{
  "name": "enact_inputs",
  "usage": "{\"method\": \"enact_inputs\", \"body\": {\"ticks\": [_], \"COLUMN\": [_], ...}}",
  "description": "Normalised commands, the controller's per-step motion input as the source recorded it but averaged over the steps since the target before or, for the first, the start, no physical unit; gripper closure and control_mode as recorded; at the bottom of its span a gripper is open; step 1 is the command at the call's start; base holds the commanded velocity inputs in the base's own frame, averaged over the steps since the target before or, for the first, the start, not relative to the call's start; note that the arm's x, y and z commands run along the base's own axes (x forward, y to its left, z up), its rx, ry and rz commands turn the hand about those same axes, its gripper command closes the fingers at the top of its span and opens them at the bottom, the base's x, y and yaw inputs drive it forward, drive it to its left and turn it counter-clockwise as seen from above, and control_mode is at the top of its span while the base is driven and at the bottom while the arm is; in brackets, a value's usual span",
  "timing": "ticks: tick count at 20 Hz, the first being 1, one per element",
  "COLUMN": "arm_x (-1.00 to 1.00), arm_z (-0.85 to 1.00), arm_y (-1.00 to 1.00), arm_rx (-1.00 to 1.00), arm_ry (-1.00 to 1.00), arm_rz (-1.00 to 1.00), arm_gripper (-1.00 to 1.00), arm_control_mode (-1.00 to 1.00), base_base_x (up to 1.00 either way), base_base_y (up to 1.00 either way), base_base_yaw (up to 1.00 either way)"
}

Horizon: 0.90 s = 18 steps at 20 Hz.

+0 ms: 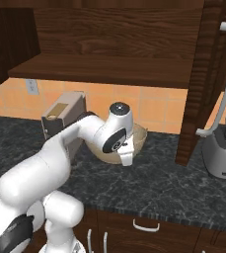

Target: Open the cabinet, pick up the bread from the cabinet and place it in the basket. Then move the basket to the dining counter.

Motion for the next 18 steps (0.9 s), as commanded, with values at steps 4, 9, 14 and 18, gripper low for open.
{"method": "enact_inputs", "body": {"ticks": [4, 9, 14, 18], "arm_x": [-0.79, -1.00, -0.56, -0.20], "arm_z": [0.44, 0.25, 0.43, 0.20], "arm_y": [0.07, 0.00, 0.11, 0.16], "arm_rx": [0.00, 0.00, 0.00, 0.00], "arm_ry": [-0.02, -0.13, -0.14, -0.03], "arm_rz": [-0.20, -0.16, -0.11, -0.12], "arm_gripper": [1.00, 1.00, 1.00, 1.00], "arm_control_mode": [-1.00, -1.00, -1.00, -1.00], "base_base_x": [0.00, 0.00, 0.00, 0.00], "base_base_y": [0.00, 0.00, 0.00, 0.00], "base_base_yaw": [0.00, 0.00, 0.00, 0.00]}}
